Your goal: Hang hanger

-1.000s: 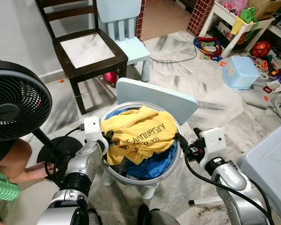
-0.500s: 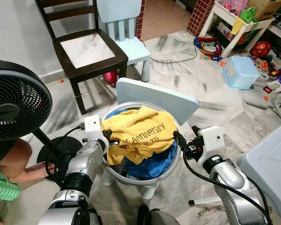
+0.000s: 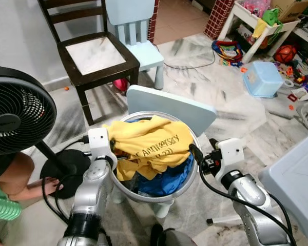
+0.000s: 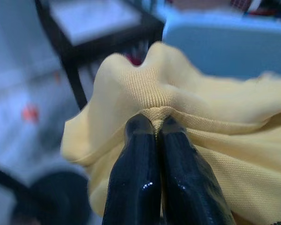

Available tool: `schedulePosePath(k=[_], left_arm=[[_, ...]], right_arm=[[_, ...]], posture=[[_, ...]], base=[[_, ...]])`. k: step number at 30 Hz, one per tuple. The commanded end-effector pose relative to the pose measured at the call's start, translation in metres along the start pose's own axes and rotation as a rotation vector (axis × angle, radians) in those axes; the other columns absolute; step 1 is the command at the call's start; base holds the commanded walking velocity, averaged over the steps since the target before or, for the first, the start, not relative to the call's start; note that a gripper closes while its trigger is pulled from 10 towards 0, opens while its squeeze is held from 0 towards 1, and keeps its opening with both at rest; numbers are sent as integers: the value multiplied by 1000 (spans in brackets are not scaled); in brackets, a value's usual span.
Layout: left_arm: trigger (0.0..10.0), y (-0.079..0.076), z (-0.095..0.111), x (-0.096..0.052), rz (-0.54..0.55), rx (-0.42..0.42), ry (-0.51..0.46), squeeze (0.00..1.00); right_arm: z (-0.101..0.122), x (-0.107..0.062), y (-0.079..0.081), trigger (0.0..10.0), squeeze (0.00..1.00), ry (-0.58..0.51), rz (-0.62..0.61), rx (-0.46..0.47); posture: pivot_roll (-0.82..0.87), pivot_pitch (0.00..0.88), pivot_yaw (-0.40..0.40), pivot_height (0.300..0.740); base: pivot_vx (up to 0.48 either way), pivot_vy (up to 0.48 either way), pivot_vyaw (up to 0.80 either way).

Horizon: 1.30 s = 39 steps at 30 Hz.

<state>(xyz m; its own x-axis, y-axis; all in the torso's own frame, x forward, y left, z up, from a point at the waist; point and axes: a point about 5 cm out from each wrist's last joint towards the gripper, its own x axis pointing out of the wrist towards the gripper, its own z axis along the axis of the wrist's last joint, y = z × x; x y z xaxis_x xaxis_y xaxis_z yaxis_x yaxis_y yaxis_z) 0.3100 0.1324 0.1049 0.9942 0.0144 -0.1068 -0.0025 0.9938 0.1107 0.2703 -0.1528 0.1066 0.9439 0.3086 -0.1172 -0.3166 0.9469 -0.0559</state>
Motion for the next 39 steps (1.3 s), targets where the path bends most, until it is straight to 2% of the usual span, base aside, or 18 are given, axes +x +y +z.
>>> schedulePosePath(k=[1,4,7,9,11,12,13,14,15,20,21,22,23,24,32,34,37,39], left_arm=[[0,-12,9,-8,-69,100,-83,0],[0,-34,7,-22,-244,262,-143,0],[0,-41,0,-28,-318,307,-121,0],[0,-50,-14,-37,-443,392,-64,0],[1529,-54,-25,-43,-522,438,-14,0],[3020,-55,-28,-44,-538,447,0,0],[5451,-56,-32,-45,-549,451,15,0],[5451,-56,-32,-45,-549,451,15,0],[10000,-57,-32,-44,-554,455,15,0],[10000,-62,-32,-44,-591,490,10,0],[4588,-63,-32,-45,-613,494,3,0],[2039,-64,-31,-45,-613,490,3,0],[2039,-63,-31,-45,-611,486,4,0],[0,-63,-32,-46,-613,486,10,0],[0,-54,-32,-42,-537,450,16,0],[0,-49,-25,-41,-479,414,-15,0],[0,-38,-7,-42,-372,344,-132,0],[0,-35,3,-49,-385,335,-197,0]], right_arm=[[-6,-1,-2,10000,0,19,-9,3],[-5,3,1,10000,0,12,-3,11],[-5,5,2,10000,0,9,-1,11],[-5,6,2,10000,0,7,-1,13],[-5,7,2,10000,0,6,-1,13],[-5,8,2,10000,0,5,-1,14],[-5,8,2,10000,0,4,0,14],[-5,8,2,10000,0,4,0,14],[-5,9,2,10000,0,3,0,14],[-5,9,2,10000,0,-1,-1,13],[-5,10,2,10000,0,-2,-1,11],[-5,10,2,10000,0,-2,-1,11],[-5,10,2,10000,0,-2,-1,11],[-5,10,2,10000,0,-2,0,10],[-6,10,3,10000,0,-2,3,10],[-6,9,3,10000,0,-3,2,10],[-6,9,2,10000,0,-5,1,11],[-6,9,0,10000,0,-8,-5,20]], posture=[[-5,196,-128,740],[5,187,-128,740],[9,183,-128,740],[14,175,-128,740],[14,173,-128,740],[14,172,-127,740],[13,169,-127,740],[13,169,-127,740],[13,168,-126,740],[11,162,-125,740],[11,162,-125,740],[11,161,-125,740],[11,161,-125,740],[11,159,-124,740],[14,159,-124,740],[15,159,-123,740],[19,158,-121,740],[30,158,-121,740]], base=[[0,0,0],[0,0,0],[0,0,0],[0,0,0],[0,0,0],[0,0,0],[0,0,0],[0,0,0],[0,0,0],[0,0,0],[0,0,0],[0,0,0],[0,0,0],[0,0,0],[0,0,0],[0,0,0],[0,0,0],[0,0,0]])
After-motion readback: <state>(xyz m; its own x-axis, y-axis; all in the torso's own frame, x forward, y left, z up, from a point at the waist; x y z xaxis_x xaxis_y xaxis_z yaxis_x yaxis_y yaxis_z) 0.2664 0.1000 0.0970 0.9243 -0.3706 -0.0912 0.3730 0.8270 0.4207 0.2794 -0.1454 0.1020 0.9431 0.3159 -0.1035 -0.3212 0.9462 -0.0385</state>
